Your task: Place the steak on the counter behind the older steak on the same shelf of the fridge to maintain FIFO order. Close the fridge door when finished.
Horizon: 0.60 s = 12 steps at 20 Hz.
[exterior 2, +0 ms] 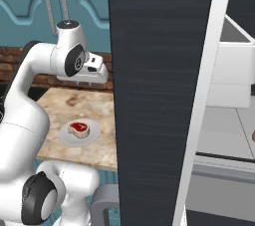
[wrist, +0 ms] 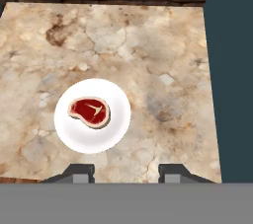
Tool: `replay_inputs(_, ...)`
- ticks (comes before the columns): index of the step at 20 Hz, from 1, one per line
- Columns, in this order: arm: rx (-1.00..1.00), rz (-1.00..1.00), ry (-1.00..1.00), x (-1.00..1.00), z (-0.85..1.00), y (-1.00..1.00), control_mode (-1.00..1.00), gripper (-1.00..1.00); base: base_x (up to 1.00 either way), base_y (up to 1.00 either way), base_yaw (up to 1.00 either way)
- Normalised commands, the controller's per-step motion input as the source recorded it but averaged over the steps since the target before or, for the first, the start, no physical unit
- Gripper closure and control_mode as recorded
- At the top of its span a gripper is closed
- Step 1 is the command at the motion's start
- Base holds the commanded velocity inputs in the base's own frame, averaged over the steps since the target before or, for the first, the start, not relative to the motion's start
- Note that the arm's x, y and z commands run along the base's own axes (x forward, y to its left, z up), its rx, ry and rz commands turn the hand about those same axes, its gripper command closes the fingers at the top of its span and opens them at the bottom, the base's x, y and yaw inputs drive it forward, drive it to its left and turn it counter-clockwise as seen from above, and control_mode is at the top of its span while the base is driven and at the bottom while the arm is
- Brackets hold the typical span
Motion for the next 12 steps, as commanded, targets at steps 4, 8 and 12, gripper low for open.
replay_inputs(4, 0.0, 0.0, -0.01, -0.05, 0.0, 0.0, -1.0, -1.0, 0.0, 0.0, 0.0)
replay_inputs(8, 0.0, 0.0, 0.0, 0.0, 0.0, 0.0, -1.0, -1.0, 0.0, 0.0, 0.0)
replay_inputs(12, -0.01, -0.03, -0.02, -0.3, -0.51, 0.66, -1.0, -1.0, 0.0, 0.0, 0.0)
